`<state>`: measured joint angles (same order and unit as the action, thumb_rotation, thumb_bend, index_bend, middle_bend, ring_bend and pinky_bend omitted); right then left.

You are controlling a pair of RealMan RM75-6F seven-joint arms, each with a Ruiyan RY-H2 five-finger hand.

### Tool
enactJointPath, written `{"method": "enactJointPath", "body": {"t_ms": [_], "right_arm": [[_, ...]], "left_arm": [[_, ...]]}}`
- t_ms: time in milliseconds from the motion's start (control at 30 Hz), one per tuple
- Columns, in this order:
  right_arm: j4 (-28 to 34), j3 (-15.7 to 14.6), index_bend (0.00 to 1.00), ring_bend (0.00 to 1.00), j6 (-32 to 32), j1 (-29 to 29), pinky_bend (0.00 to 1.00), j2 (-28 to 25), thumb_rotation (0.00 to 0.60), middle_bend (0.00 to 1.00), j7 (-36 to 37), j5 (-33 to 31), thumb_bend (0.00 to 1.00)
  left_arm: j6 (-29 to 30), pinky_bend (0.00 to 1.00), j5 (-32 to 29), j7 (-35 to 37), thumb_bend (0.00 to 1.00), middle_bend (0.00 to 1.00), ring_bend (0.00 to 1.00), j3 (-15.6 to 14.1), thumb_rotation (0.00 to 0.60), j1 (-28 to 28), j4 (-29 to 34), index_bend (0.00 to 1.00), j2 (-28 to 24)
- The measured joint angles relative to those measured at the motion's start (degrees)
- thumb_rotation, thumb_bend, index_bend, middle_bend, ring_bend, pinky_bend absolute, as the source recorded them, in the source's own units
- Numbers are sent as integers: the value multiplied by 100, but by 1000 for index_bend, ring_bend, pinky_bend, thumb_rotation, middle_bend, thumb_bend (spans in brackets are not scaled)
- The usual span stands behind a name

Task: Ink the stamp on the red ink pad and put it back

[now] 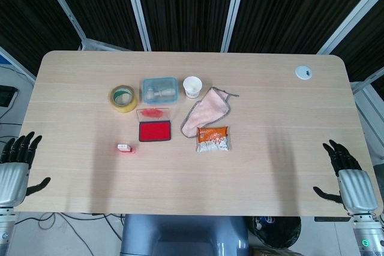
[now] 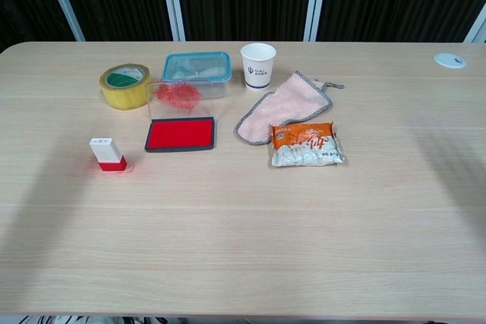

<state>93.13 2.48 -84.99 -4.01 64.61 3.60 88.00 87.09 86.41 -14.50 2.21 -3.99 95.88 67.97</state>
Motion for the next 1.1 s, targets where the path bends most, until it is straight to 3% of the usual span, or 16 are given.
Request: {"method": "enactJointPath", "body": {"t_ms": [333,533,667,800,1100], "right_arm": [[14,6,0,0,-2,8,185,-19,600,0,54,-22,110],[34,0,0,0,32,-1,185,-25,600,0,77,-27,109],[45,6,0,0,55,-9,185,-27,600,0,88,-53,110],[60,19,0,0,79,-17,185,-40,600,0,117,-84,110],[102,26,0,0,129,-27,185,-67,600,0,181,-129,110]], "left_arm": [[-105,24,31,-258,24,0,0,-10,600,-80,37,0,-8],[-340,79,40,-671,78,0,0,97,600,-317,271,0,-30],[-760,108,-62,-1046,108,15,11,241,600,-636,475,27,-6],[-1317,159,-336,-1446,122,104,73,393,600,-1015,621,101,90],[-2360,240,-1392,-2450,141,240,155,702,600,-1858,557,222,651]]}}
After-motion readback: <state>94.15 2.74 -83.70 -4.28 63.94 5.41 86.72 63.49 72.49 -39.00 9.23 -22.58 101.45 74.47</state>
